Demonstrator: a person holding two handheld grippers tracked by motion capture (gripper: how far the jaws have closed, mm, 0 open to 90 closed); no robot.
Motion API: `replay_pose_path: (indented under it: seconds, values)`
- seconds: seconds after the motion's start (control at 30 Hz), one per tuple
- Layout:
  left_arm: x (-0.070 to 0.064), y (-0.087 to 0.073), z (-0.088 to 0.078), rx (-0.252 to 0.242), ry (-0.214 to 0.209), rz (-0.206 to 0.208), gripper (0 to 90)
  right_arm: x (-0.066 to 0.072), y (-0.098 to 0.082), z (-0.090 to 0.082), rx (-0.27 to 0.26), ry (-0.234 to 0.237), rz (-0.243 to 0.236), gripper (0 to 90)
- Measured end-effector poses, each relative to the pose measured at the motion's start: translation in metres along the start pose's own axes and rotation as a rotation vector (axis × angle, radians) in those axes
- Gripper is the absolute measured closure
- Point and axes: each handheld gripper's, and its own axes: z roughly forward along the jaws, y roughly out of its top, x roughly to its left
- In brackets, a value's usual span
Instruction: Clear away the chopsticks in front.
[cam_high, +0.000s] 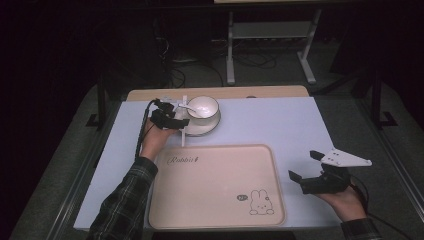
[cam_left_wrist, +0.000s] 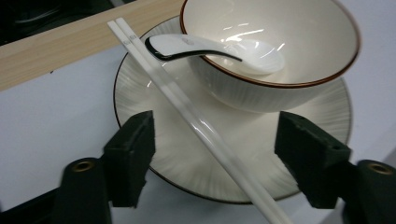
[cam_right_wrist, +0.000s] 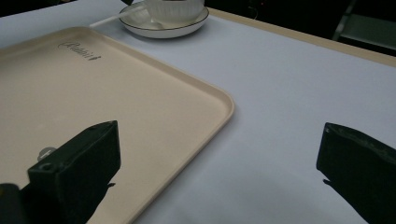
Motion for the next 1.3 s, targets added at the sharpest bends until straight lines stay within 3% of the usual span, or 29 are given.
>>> replay_pose_path:
  seconds: [0.43,0.67,1.0,1.3]
  values:
    - [0.000,0.002,0.021,0.080,0.035,0.005,52.5,-0.002,-0.001,-0.002,-0.006,0.002,0.006,0.0]
    - [-0.004,0.003,0.031,0.125,0.092,0.027,61.4,-0.002,-0.001,-0.001,-0.001,0.005,0.004,0.0]
    - [-0.003,0.006,0.035,0.130,0.118,0.038,72.7,-0.002,-0.001,-0.002,-0.005,0.009,0.006,0.0]
    - [0.002,0.005,0.035,0.123,0.117,0.014,77.9,-0.002,-0.001,-0.001,-0.005,0.010,0.007,0.0]
